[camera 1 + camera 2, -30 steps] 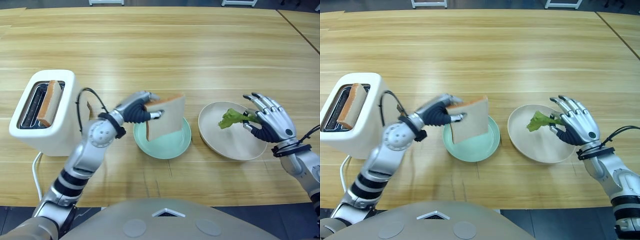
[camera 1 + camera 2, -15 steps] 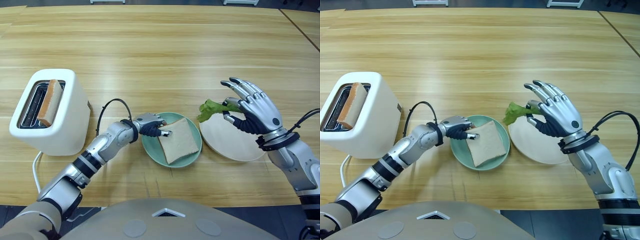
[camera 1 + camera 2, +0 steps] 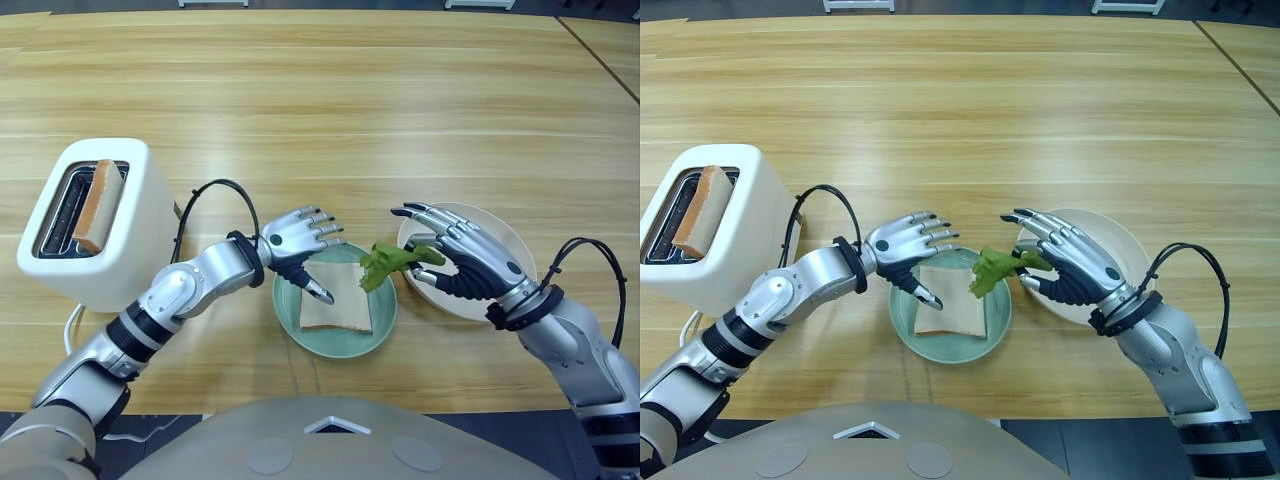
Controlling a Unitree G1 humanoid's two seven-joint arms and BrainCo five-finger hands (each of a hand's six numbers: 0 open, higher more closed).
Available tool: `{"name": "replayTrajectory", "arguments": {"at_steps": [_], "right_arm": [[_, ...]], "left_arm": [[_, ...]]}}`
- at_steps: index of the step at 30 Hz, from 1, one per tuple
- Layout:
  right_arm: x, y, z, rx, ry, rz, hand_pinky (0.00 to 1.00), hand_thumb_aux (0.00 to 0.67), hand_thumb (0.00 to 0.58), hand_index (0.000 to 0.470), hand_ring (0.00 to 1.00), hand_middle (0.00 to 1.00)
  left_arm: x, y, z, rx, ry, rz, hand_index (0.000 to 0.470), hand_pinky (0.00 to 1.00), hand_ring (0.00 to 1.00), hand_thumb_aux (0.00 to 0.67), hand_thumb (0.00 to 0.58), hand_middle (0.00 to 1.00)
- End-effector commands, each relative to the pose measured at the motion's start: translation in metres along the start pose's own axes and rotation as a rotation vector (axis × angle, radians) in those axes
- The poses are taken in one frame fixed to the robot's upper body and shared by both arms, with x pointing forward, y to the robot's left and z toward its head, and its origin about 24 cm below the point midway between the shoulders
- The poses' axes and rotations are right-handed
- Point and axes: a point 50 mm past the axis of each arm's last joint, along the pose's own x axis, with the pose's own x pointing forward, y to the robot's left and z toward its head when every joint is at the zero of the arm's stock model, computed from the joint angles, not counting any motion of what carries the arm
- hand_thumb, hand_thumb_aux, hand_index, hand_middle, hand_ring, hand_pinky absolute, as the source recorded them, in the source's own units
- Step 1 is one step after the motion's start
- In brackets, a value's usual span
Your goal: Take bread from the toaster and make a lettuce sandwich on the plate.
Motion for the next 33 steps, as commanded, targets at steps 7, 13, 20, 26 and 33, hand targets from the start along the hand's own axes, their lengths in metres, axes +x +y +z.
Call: {"name": "replayTrajectory", "arguments": {"at_steps": [7,13,20,26,33], "right_arm": [[0.018,0.027,0.012,-0.004,-0.047,0.126,0.00,0.623,0.577,0.437,0.00,0.00],[0.026,0.033,0.016,-0.095,-0.067,0.111,0.00,0.087,0.140,0.061,0.00,0.00],[0.026,0.033,0.016,-0.121,-0.050,0.098,0.00,0.000,0.000,0.000,0.00,0.00],[0.023,0.036,0.013,-0.130,-0.026,0.102,0.00,0.000,0.000,0.000,0.00,0.00],[0.015,0.040,0.011,-0.133,0.024,0.090,0.00,0.000,0.000,0.000,0.00,0.00]], "left_arm": [[-0.102,0.054,-0.044,-0.039,0.450,0.143,0.000,0.00,0.00,0.000,0.000,0.00],[-0.168,0.105,-0.064,0.033,0.702,0.276,0.000,0.00,0.00,0.000,0.000,0.00],[-0.227,0.098,-0.093,-0.051,0.979,0.058,0.000,0.00,0.00,0.000,0.000,0.00],[-0.239,0.035,-0.091,-0.258,1.051,-0.201,0.000,0.00,0.00,0.000,0.000,0.00],[-0.210,0.013,-0.086,-0.346,0.978,-0.252,0.000,0.00,0.00,0.000,0.000,0.00]]}}
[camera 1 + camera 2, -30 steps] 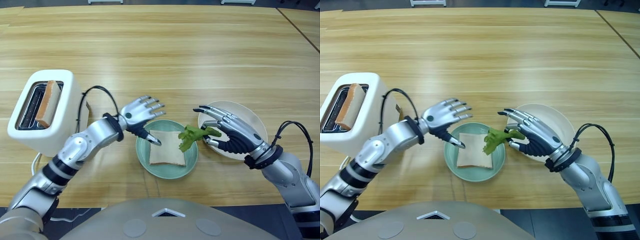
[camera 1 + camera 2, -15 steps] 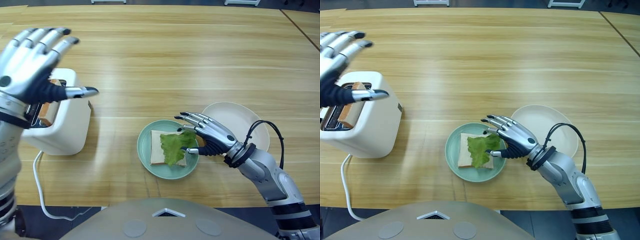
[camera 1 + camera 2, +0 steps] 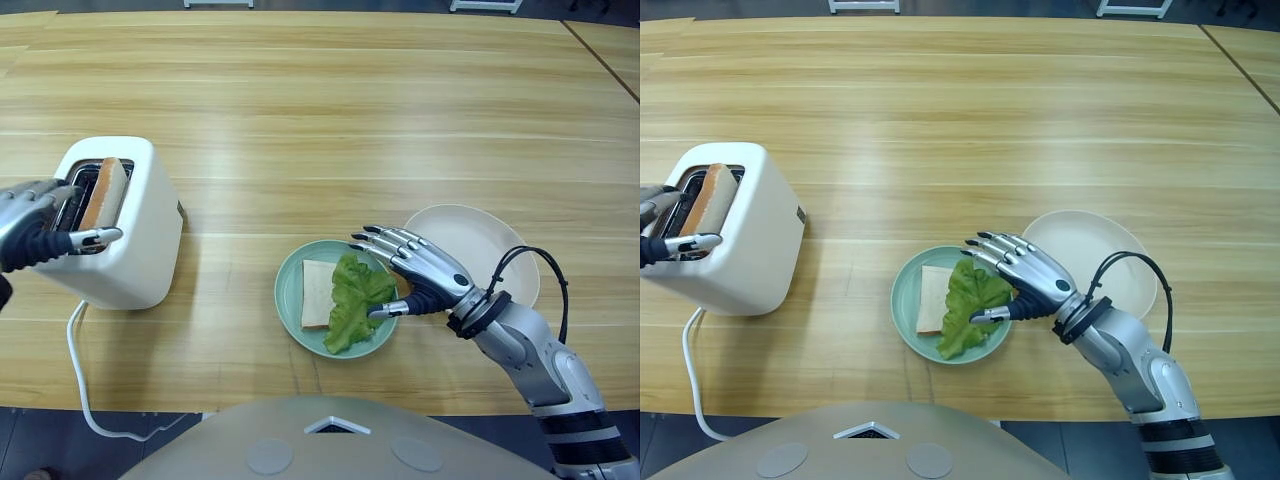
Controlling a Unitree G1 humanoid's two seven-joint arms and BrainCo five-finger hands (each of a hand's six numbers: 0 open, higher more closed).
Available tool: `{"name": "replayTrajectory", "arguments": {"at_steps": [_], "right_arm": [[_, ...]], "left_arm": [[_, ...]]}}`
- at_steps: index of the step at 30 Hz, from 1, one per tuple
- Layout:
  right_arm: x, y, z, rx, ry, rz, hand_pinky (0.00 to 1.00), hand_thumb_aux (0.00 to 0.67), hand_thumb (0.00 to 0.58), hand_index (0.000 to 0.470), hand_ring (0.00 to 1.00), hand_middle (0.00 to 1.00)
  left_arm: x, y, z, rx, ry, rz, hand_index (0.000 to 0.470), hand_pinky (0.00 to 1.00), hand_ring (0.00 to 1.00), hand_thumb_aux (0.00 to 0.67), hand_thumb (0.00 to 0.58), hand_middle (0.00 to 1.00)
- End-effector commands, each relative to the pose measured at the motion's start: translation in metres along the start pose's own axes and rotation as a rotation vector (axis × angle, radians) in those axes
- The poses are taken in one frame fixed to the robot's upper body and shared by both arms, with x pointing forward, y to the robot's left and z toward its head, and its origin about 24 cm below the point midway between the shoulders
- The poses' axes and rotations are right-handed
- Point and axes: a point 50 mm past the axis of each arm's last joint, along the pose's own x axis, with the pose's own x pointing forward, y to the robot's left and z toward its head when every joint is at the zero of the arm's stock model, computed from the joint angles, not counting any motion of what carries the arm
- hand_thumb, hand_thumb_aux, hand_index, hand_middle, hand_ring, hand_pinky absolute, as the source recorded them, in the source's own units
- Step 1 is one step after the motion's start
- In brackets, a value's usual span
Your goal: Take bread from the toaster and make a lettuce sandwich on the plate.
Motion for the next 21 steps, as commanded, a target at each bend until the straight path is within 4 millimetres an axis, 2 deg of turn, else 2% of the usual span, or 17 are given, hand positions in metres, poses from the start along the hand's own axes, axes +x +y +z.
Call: {"name": "replayTrajectory", "arguments": {"at_steps": [1,4,5,6,7,8,9,11,13,14,15,17,18,19,20,21], "right_arm": [[-0.006,0.003,-0.002,-0.004,0.045,0.004,0.00,0.000,0.000,0.000,0.00,0.00],[-0.007,0.008,-0.006,-0.043,0.060,0.039,0.00,0.000,0.000,0.000,0.00,0.00],[-0.007,0.009,-0.008,-0.064,0.060,0.053,0.00,0.000,0.000,0.000,0.00,0.00],[-0.006,0.010,-0.009,-0.078,0.060,0.062,0.00,0.034,0.058,0.024,0.00,0.00],[-0.007,0.010,-0.011,-0.100,0.064,0.067,0.00,0.134,0.209,0.094,0.00,0.00],[-0.007,0.011,-0.013,-0.126,0.071,0.075,0.00,0.257,0.360,0.181,0.00,0.00],[-0.008,0.012,-0.015,-0.147,0.076,0.082,0.00,0.315,0.417,0.221,0.00,0.00],[-0.010,0.015,-0.017,-0.188,0.081,0.100,0.00,0.405,0.489,0.284,0.00,0.00],[-0.011,0.017,-0.018,-0.213,0.079,0.107,0.00,0.462,0.524,0.324,0.00,0.00],[-0.011,0.018,-0.018,-0.220,0.077,0.108,0.00,0.502,0.543,0.352,0.00,0.00],[-0.010,0.020,-0.018,-0.224,0.074,0.110,0.00,0.562,0.565,0.394,0.00,0.00],[-0.010,0.025,-0.017,-0.227,0.067,0.123,0.00,0.596,0.573,0.418,0.00,0.00],[-0.011,0.027,-0.016,-0.228,0.063,0.130,0.00,0.583,0.570,0.409,0.00,0.00],[-0.011,0.029,-0.016,-0.227,0.060,0.136,0.00,0.528,0.554,0.370,0.00,0.00],[-0.011,0.031,-0.015,-0.225,0.054,0.142,0.00,0.518,0.550,0.363,0.00,0.00],[-0.011,0.032,-0.015,-0.225,0.051,0.144,0.00,0.557,0.564,0.391,0.00,0.00]], "left_arm": [[0.011,-0.004,0.015,-0.016,-0.047,-0.035,0.000,0.00,0.00,0.000,0.000,0.00],[0.010,0.002,0.020,-0.031,-0.057,-0.010,0.000,0.00,0.00,0.000,0.000,0.00],[0.009,0.004,0.020,-0.037,-0.050,0.005,0.015,0.00,0.00,0.021,0.036,0.00],[0.009,0.006,0.020,-0.041,-0.041,0.016,0.144,0.00,0.00,0.205,0.301,0.00],[0.008,0.010,0.019,-0.044,-0.025,0.041,0.311,0.00,0.00,0.444,0.514,0.00],[0.009,0.014,0.018,-0.047,-0.009,0.071,0.426,0.00,0.00,0.607,0.575,0.00],[0.009,0.017,0.017,-0.050,0.000,0.095,0.470,0.00,0.00,0.670,0.580,0.00],[0.010,0.019,0.018,-0.058,0.001,0.123,0.470,0.00,0.00,0.670,0.580,0.00],[0.011,0.019,0.021,-0.078,-0.003,0.132,0.470,0.31,0.31,0.670,0.580,0.31],[0.011,0.018,0.021,-0.089,-0.005,0.134,0.470,0.84,0.84,0.670,0.580,0.84],[0.011,0.017,0.022,-0.102,-0.007,0.139,0.470,1.00,1.00,0.670,0.580,1.00],[0.010,0.017,0.023,-0.118,-0.012,0.152,0.470,1.00,1.00,0.670,0.580,1.00],[0.009,0.018,0.023,-0.123,-0.010,0.163,0.470,1.00,1.00,0.670,0.580,1.00],[0.009,0.020,0.023,-0.125,-0.012,0.173,0.470,1.00,1.00,0.670,0.580,1.00],[0.008,0.022,0.023,-0.126,-0.013,0.184,0.470,1.00,1.00,0.670,0.580,1.00],[0.008,0.024,0.022,-0.126,-0.014,0.194,0.470,1.00,1.00,0.670,0.580,1.00]]}}
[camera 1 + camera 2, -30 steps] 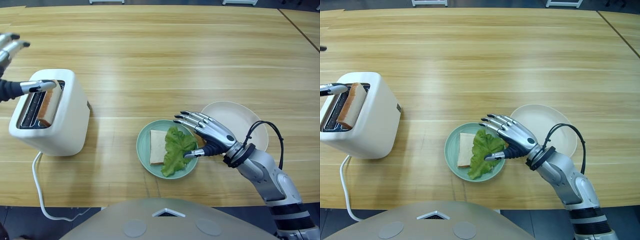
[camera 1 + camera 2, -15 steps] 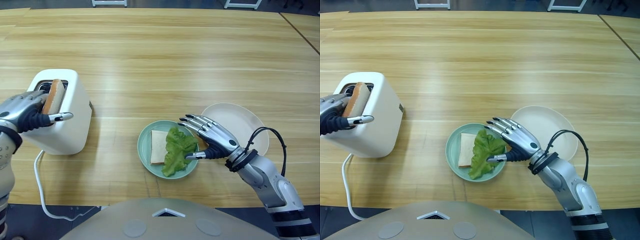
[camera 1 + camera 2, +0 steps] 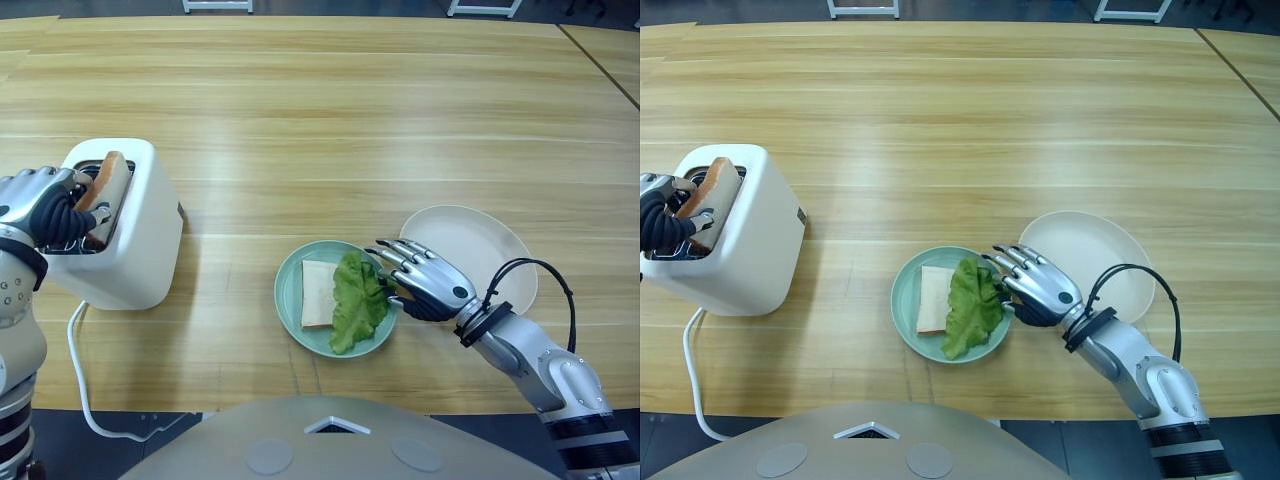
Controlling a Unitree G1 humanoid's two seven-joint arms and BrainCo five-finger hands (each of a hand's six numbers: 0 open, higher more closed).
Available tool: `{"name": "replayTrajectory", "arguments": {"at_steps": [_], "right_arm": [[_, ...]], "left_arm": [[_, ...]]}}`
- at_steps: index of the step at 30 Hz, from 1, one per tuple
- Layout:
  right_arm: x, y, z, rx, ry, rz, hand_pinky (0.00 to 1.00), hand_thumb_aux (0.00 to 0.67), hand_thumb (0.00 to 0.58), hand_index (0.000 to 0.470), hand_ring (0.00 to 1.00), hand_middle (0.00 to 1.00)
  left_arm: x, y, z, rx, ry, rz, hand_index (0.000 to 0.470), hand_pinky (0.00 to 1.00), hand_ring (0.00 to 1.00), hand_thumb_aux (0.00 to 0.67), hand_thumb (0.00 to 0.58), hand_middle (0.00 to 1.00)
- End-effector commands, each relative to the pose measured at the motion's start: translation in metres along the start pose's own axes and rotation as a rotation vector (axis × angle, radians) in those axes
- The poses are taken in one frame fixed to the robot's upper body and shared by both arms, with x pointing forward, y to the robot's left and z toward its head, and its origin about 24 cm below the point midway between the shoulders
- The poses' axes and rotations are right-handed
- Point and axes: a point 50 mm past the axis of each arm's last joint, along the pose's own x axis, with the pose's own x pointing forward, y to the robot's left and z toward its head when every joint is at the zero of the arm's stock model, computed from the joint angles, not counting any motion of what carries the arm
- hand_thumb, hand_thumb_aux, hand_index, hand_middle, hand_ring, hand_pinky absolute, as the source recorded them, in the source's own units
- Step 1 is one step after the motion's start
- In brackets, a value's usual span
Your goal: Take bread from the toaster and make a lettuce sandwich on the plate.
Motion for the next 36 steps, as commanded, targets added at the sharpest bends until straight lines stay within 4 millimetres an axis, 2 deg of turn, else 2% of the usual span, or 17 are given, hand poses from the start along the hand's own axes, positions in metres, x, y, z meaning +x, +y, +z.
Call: {"name": "replayTrajectory", "arguments": {"at_steps": [1,3,4,9,16,23,28,36], "right_arm": [[0.000,0.007,0.002,-0.004,-0.018,0.036,0.00,0.547,0.560,0.383,0.00,0.00],[0.001,0.008,0.002,-0.007,-0.021,0.033,0.00,0.654,0.580,0.459,0.00,0.00],[0.001,0.006,0.001,-0.008,-0.022,0.024,0.00,0.670,0.580,0.470,0.00,0.00],[0.008,-0.013,0.003,-0.032,-0.046,-0.097,0.00,0.670,0.580,0.470,0.00,0.00],[0.019,-0.031,0.018,-0.040,-0.117,-0.205,0.00,0.670,0.580,0.470,0.00,0.00],[0.033,-0.025,0.024,-0.032,-0.146,-0.195,0.00,0.670,0.580,0.470,0.00,0.00],[0.043,-0.016,0.018,-0.062,-0.122,-0.164,0.00,0.670,0.580,0.470,0.00,0.00],[0.048,-0.014,0.007,-0.127,-0.052,-0.163,0.00,0.670,0.580,0.470,0.00,0.00]], "left_arm": [[-0.002,0.009,0.003,-0.005,-0.022,0.052,0.470,1.00,1.00,0.670,0.580,1.00],[-0.002,0.012,0.002,-0.005,-0.020,0.076,0.470,1.00,1.00,0.670,0.580,1.00],[-0.003,0.015,0.001,-0.007,-0.020,0.094,0.470,1.00,1.00,0.670,0.580,1.00],[-0.005,0.031,0.001,-0.006,-0.036,0.189,0.470,1.00,1.00,0.670,0.580,1.00],[-0.006,0.037,0.004,-0.016,-0.072,0.253,0.470,1.00,1.00,0.670,0.580,1.00],[-0.006,0.039,0.010,-0.006,-0.127,0.272,0.470,1.00,1.00,0.670,0.580,1.00],[-0.006,0.043,0.019,-0.003,-0.187,0.302,0.470,1.00,1.00,0.670,0.580,1.00],[-0.016,0.066,0.032,-0.026,-0.307,0.406,0.470,1.00,1.00,0.670,0.580,1.00]]}}
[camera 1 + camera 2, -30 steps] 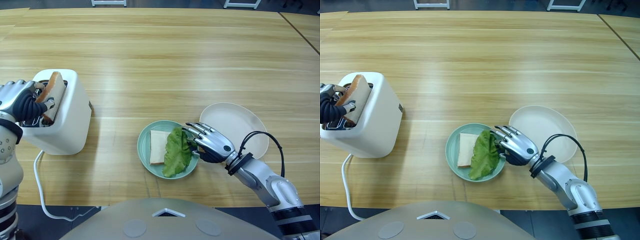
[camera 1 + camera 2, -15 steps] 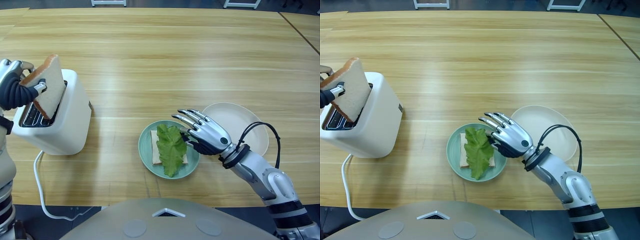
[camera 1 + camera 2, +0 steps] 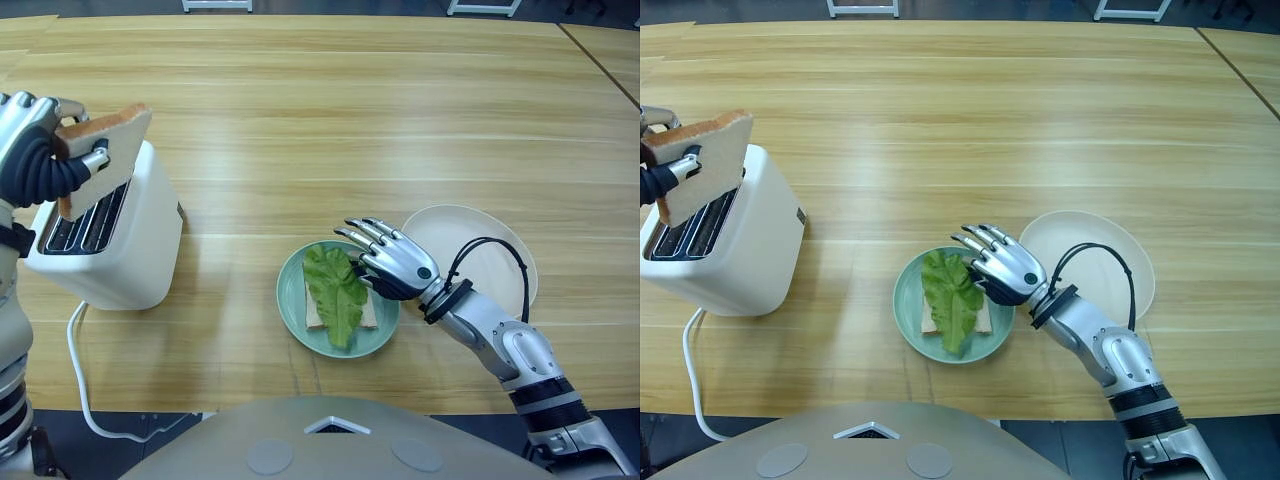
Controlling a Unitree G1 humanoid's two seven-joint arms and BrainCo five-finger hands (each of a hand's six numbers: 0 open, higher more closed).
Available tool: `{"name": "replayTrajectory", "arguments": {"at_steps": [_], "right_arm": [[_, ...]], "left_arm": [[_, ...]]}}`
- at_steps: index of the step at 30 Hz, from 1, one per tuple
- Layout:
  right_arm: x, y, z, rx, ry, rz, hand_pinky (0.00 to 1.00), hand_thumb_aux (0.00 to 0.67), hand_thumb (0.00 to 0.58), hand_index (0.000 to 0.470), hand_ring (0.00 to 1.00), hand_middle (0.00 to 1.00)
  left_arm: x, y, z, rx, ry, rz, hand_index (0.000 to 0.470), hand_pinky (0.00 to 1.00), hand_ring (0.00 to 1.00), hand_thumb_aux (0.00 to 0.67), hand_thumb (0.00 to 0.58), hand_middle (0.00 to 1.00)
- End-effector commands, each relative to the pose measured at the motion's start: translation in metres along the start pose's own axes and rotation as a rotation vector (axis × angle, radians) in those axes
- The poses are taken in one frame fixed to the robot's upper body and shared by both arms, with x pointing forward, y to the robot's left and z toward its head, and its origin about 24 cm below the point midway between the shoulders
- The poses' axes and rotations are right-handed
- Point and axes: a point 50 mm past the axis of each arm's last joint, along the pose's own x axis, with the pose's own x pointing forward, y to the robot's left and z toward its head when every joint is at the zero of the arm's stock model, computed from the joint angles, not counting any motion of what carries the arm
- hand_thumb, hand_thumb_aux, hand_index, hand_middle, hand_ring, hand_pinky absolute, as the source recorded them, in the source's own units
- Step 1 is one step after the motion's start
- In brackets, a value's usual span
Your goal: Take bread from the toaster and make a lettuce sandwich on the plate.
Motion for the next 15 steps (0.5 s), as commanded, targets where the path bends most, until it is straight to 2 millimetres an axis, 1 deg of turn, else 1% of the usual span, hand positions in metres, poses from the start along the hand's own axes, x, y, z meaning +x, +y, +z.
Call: {"name": "replayTrajectory", "arguments": {"at_steps": [1,2,3,4,6,8,9,10,13,15], "right_arm": [[0.003,-0.002,-0.005,-0.034,0.024,-0.005,0.00,0.670,0.580,0.470,0.00,0.00],[0.003,-0.002,-0.006,-0.037,0.028,-0.003,0.00,0.481,0.534,0.337,0.00,0.00],[0.002,-0.002,-0.006,-0.034,0.033,-0.003,0.00,0.000,0.000,0.000,0.00,0.00],[0.001,-0.004,-0.006,-0.030,0.039,-0.012,0.00,0.000,0.000,0.000,0.00,0.00],[-0.002,-0.014,-0.009,-0.011,0.060,-0.075,0.00,0.000,0.000,0.000,0.00,0.00],[-0.009,-0.032,-0.018,0.023,0.105,-0.196,0.00,0.000,0.000,0.000,0.00,0.00],[-0.014,-0.042,-0.024,0.033,0.134,-0.265,0.00,0.000,0.000,0.000,0.00,0.00],[-0.020,-0.050,-0.029,0.034,0.155,-0.318,0.00,0.000,0.000,0.000,0.00,0.00],[-0.037,-0.071,-0.040,0.017,0.188,-0.426,0.00,0.000,0.000,0.000,0.00,0.00],[-0.051,-0.088,-0.044,0.007,0.201,-0.518,0.00,0.000,0.000,0.000,0.00,0.00]], "left_arm": [[0.001,0.013,0.010,-0.008,-0.080,0.045,0.470,1.00,1.00,0.670,0.580,1.00],[0.001,0.014,0.015,-0.035,-0.113,0.041,0.470,1.00,1.00,0.670,0.580,1.00],[0.001,0.014,0.019,-0.054,-0.140,0.044,0.470,1.00,1.00,0.670,0.580,1.00],[0.001,0.014,0.023,-0.087,-0.169,0.040,0.470,1.00,1.00,0.670,0.580,1.00],[0.002,0.014,0.033,-0.147,-0.224,0.043,0.470,1.00,1.00,0.670,0.580,1.00],[0.007,0.011,0.041,-0.266,-0.281,0.032,0.470,1.00,1.00,0.670,0.580,1.00],[0.010,0.005,0.046,-0.345,-0.315,0.004,0.470,1.00,1.00,0.670,0.580,1.00],[0.013,-0.001,0.051,-0.423,-0.342,-0.029,0.470,1.00,1.00,0.670,0.580,1.00],[0.024,-0.031,0.066,-0.623,-0.392,-0.185,0.470,1.00,1.00,0.670,0.580,1.00],[0.029,-0.052,0.082,-0.769,-0.447,-0.320,0.470,1.00,1.00,0.670,0.580,1.00]]}}
